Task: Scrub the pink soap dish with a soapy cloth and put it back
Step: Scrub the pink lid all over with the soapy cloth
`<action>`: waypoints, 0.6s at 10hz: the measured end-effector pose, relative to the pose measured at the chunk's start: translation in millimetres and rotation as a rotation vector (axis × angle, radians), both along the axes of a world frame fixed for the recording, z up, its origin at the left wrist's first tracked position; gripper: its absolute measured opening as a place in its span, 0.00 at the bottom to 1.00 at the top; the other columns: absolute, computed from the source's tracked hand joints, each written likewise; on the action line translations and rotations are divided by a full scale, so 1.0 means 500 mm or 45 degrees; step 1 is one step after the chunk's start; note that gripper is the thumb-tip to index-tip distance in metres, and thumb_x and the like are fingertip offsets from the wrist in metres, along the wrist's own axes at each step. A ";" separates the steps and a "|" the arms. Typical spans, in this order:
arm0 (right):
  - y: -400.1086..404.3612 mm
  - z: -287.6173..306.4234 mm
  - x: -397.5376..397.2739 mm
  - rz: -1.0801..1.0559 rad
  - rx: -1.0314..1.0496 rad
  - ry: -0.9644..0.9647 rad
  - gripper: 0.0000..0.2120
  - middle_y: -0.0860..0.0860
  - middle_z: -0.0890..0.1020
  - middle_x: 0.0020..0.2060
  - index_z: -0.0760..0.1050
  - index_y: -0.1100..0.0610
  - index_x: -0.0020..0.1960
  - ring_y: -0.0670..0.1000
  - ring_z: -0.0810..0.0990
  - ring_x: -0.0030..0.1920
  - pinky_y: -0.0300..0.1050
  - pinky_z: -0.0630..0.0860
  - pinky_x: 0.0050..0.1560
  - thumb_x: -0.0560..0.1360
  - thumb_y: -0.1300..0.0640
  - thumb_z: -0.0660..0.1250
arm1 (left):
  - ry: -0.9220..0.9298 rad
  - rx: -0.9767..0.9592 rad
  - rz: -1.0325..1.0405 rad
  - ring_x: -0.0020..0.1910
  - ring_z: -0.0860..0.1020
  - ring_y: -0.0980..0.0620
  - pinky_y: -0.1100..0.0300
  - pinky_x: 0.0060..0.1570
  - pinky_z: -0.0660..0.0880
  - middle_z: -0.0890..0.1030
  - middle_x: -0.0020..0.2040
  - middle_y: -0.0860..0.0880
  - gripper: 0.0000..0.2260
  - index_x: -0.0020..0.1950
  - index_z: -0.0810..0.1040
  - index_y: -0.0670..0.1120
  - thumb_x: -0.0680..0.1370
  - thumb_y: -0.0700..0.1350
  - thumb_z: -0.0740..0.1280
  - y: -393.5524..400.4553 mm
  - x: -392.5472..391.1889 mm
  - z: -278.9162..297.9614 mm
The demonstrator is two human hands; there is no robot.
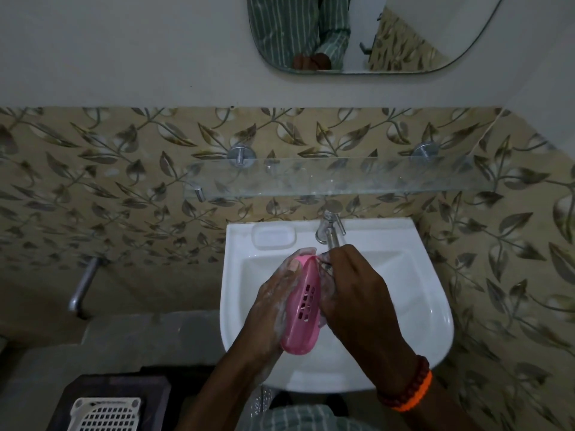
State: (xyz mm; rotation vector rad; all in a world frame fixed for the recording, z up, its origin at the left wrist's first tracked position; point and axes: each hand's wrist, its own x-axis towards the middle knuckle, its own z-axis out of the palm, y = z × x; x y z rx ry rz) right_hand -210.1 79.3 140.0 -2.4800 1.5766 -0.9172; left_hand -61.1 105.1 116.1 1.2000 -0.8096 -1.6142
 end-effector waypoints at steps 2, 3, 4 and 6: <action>0.026 -0.002 0.003 0.118 0.015 0.056 0.07 0.55 0.79 0.49 0.79 0.63 0.53 0.51 0.77 0.47 0.40 0.79 0.48 0.75 0.66 0.69 | 0.060 0.165 0.040 0.60 0.82 0.44 0.42 0.67 0.75 0.84 0.60 0.45 0.22 0.66 0.78 0.51 0.74 0.57 0.64 0.012 -0.016 0.014; 0.033 0.000 0.008 0.137 -0.024 -0.005 0.12 0.57 0.81 0.50 0.80 0.64 0.55 0.52 0.78 0.52 0.40 0.78 0.54 0.73 0.67 0.71 | 0.148 0.207 0.144 0.65 0.78 0.34 0.35 0.69 0.72 0.80 0.65 0.34 0.23 0.70 0.77 0.42 0.78 0.53 0.65 0.022 -0.026 0.016; 0.021 0.004 -0.003 0.062 -0.009 0.003 0.06 0.55 0.79 0.45 0.78 0.64 0.49 0.51 0.76 0.45 0.41 0.79 0.44 0.72 0.68 0.69 | 0.132 0.204 0.173 0.65 0.77 0.30 0.33 0.67 0.73 0.79 0.65 0.31 0.24 0.70 0.77 0.42 0.78 0.54 0.68 0.024 -0.026 0.014; 0.026 0.010 0.006 -0.073 0.149 -0.182 0.08 0.52 0.75 0.39 0.75 0.61 0.45 0.49 0.75 0.34 0.35 0.73 0.31 0.69 0.68 0.72 | 0.166 0.023 0.046 0.61 0.82 0.38 0.41 0.57 0.82 0.84 0.61 0.41 0.19 0.67 0.80 0.56 0.78 0.59 0.66 0.016 -0.009 0.042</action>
